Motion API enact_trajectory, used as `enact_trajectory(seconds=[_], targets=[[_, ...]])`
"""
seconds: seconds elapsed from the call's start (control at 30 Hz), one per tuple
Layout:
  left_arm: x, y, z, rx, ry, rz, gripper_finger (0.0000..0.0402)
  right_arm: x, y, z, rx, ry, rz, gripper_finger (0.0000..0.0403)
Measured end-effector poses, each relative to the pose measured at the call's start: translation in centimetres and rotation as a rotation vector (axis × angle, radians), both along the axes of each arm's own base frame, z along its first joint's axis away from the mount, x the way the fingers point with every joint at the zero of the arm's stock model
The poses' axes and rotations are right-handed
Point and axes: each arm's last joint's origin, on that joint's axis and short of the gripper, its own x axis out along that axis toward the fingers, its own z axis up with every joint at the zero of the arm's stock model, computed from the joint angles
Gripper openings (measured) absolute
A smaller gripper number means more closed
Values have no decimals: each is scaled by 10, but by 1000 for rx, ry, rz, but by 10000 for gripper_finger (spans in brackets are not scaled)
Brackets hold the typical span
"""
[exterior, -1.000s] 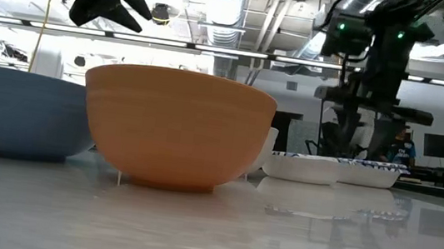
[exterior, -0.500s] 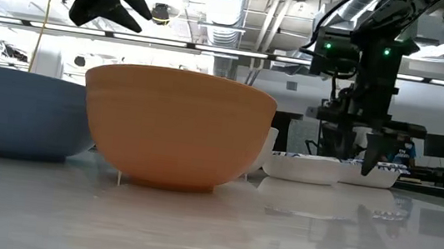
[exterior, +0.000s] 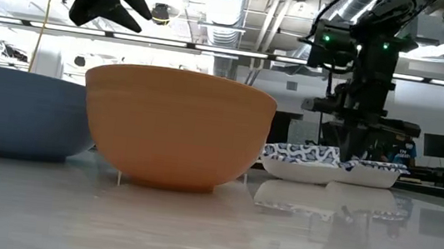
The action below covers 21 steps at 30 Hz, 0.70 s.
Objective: Nest bowls inside each other
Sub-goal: Stack the blue patterned bowl into the blue patterned bowl
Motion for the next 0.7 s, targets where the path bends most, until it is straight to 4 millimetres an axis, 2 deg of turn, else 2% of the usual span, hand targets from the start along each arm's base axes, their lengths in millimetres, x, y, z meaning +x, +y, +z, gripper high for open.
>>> enact_trajectory(seconds=[0.33,0.7], targets=[[0,0,0,-5,-2,1,149,15,-2,23,-42,-79,4,17],[0,0,0,-6,-2,0,148,25,-21,59,-93,-129,44,16]])
